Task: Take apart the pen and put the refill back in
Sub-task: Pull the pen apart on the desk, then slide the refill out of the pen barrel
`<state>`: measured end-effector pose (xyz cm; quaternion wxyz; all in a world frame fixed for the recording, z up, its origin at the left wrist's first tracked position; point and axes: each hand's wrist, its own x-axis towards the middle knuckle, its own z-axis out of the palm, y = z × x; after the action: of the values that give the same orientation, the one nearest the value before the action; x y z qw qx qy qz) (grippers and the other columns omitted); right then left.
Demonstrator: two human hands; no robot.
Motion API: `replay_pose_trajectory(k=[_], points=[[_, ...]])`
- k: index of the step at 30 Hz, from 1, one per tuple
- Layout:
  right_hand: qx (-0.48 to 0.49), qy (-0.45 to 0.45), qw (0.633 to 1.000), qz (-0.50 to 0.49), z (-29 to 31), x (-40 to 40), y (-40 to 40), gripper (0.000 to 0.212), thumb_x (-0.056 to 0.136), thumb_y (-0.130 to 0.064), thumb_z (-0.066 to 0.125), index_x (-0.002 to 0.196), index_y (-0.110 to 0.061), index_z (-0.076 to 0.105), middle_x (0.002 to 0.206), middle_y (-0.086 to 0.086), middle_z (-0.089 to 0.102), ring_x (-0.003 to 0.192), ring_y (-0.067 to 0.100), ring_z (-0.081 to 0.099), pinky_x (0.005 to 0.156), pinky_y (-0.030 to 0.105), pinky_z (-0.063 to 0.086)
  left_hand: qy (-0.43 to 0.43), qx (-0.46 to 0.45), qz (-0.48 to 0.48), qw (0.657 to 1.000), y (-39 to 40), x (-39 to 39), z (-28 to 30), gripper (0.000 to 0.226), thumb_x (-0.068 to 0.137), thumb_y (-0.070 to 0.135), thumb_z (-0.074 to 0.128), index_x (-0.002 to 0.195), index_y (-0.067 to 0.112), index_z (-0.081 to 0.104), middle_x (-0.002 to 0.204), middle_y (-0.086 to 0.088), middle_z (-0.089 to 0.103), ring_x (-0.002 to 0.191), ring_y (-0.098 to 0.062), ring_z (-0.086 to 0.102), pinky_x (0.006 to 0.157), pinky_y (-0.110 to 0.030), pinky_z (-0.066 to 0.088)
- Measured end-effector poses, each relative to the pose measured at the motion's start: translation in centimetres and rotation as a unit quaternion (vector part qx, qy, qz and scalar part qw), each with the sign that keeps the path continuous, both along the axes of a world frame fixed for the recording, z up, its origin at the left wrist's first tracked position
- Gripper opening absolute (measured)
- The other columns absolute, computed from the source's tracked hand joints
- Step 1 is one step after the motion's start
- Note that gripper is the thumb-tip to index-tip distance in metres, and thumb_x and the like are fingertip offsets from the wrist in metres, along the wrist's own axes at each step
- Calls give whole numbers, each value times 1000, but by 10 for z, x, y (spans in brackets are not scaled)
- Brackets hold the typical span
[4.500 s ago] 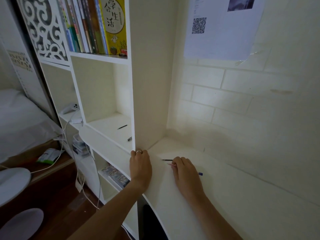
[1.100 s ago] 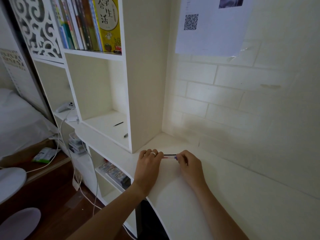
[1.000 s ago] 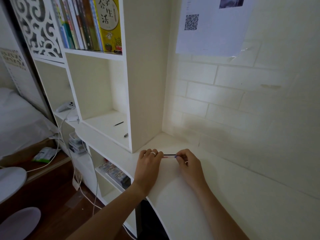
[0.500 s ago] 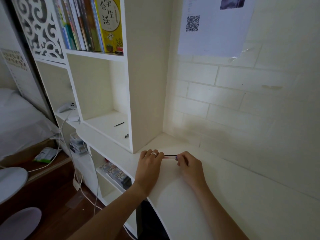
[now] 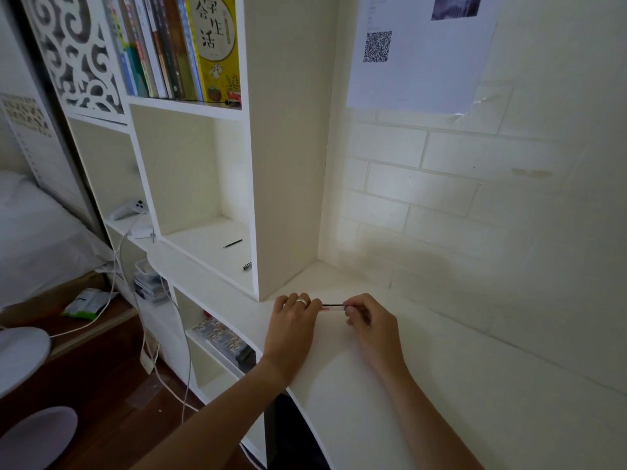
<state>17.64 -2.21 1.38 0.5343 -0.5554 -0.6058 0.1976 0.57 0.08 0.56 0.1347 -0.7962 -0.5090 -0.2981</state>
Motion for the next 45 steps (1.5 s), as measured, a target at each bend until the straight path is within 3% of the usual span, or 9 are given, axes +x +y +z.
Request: replay_pose_trajectory(k=[6,12,14,17,20,26,30,36,45], points=[[25,36,997,-59,-4,4,4,22,89,-4,64,89,-25,69,86,-10,73,83,8,69,76,19,53,-6,-6,21,1000,6,0,-7,18,85,5,57,96,19,63,90,-4,65,82,-23,58,83,-37,45],[38,-43,991,-123,2,15,25,22,85,3,63,91,-15,74,86,-3,70,79,8,66,72,3,43,-7,-15,24,1000,2,0,-2,37,80,3,30,90,16,63,85,-5,65,79,-24,58,80,-37,45],[26,-74,990,-118,5,20,37,23,83,4,62,93,-13,73,85,1,70,78,13,66,74,9,46,-8,-18,29,999,3,1,-3,40,79,3,27,89,16,63,84,-4,65,78,-24,58,79,-36,44],[-11,-122,988,-91,4,25,51,24,84,2,60,97,-13,74,89,3,70,81,18,66,80,27,52,-9,-32,37,999,6,1,-6,33,78,-4,46,92,18,66,86,-3,66,80,-22,59,81,-35,44],[-33,-183,981,-57,-1,27,60,24,83,2,59,93,-15,73,88,2,69,80,17,63,77,26,50,-14,-31,36,999,9,2,-8,28,78,-2,60,94,20,67,88,-1,67,81,-20,60,82,-34,45],[-21,-228,972,-55,-10,27,65,25,83,-3,59,102,-17,66,90,-2,66,80,17,61,74,32,53,-9,-45,31,998,13,2,-10,29,78,-2,59,95,20,67,88,-1,67,82,-20,60,82,-34,45],[-24,-226,972,-52,-12,28,66,26,84,-4,62,105,-18,65,88,-4,65,77,14,58,73,28,52,-13,-48,26,998,13,2,-10,24,81,1,61,95,21,67,89,0,67,82,-19,60,84,-33,46],[1,-224,973,-54,-15,31,67,20,85,1,62,90,-16,72,85,-3,64,76,10,58,70,13,40,-12,-41,27,999,11,1,-9,30,76,-4,53,90,20,64,83,0,64,78,-21,57,79,-33,41],[-6,-210,973,-92,-18,33,70,23,88,2,60,93,-14,76,93,3,69,87,23,65,77,31,52,-13,-36,24,999,10,1,-8,28,77,-3,52,88,19,64,83,-1,64,78,-21,58,79,-33,43]])
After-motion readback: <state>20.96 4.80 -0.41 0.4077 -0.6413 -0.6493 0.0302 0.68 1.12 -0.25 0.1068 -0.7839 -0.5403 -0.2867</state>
